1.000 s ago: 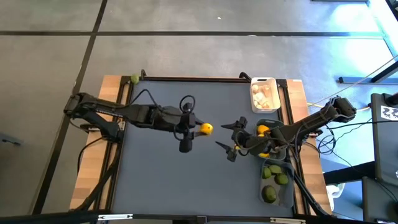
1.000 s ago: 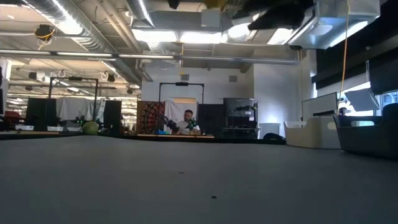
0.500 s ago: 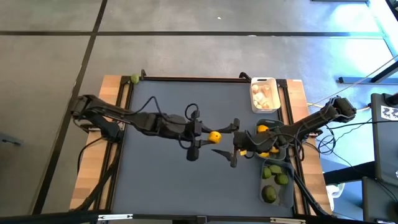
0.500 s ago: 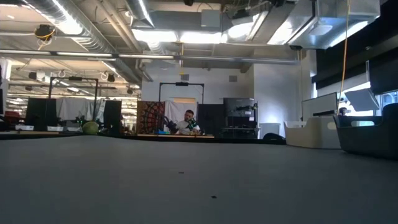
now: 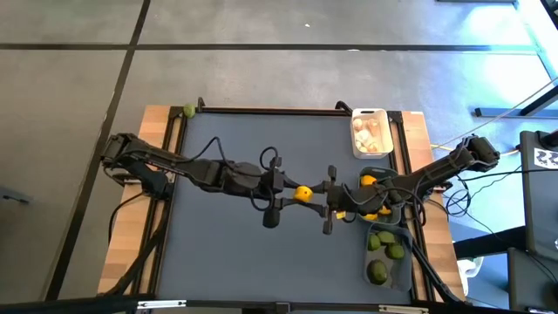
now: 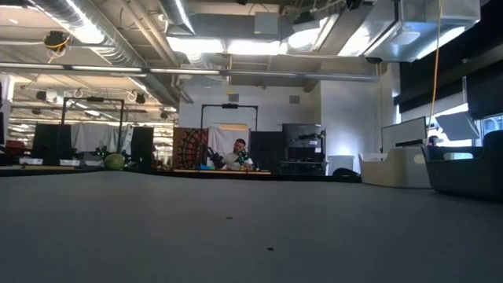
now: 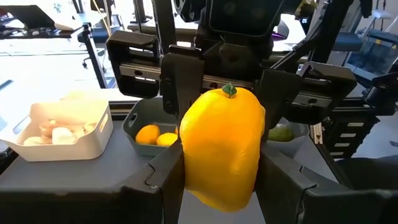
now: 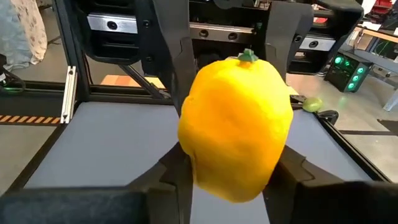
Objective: Sort produce into baskets
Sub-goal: Put the yellow lemon into the gray bin
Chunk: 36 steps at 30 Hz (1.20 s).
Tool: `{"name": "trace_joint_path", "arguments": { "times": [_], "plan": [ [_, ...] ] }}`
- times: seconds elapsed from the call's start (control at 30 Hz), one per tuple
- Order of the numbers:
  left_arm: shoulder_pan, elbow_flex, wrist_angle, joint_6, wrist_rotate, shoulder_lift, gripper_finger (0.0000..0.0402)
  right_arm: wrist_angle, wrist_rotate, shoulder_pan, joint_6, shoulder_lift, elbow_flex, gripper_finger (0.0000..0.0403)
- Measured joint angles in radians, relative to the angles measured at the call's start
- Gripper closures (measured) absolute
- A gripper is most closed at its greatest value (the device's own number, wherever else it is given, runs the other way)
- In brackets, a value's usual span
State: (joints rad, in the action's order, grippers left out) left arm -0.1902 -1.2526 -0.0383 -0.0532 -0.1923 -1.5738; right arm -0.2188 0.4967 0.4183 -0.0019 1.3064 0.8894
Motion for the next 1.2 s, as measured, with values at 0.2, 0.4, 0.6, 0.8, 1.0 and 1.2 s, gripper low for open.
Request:
{"name": "trace_joint_path", "arguments": {
  "times": [0.2, 0.4, 0.6, 0.8, 1.0, 1.2],
  "plan": [
    [0.007, 0.0, 0.005, 0.006, 0.024, 0.0, 0.0207, 0.015, -0.001, 0.0, -0.012, 0.0, 0.0, 0.0276],
    [0.004, 0.0, 0.079, 0.024, 0.031, 0.033, 0.0152, 0.134, 0.007, 0.002, -0.028, -0.029, 0.022, 0.0274],
    [0.001, 0.0, 0.297, -0.015, 0.032, 0.102, 0.014, 0.458, -0.001, 0.002, 0.083, -0.067, 0.115, 0.0267],
    [-0.002, 0.0, 0.465, -0.099, 0.032, 0.113, 0.0141, 0.886, -0.015, 0.055, 0.293, -0.076, 0.228, 0.0264],
    [-0.015, 0.001, 0.5, -0.115, 0.03, 0.105, 0.0139, 1.193, -0.029, 0.156, 0.573, -0.076, 0.281, 0.0263],
    [-0.013, 0.001, 0.495, -0.105, -0.012, 0.106, 0.0139, 1.448, -0.061, 0.235, 0.908, -0.076, 0.27, 0.0263]
  ]
}}
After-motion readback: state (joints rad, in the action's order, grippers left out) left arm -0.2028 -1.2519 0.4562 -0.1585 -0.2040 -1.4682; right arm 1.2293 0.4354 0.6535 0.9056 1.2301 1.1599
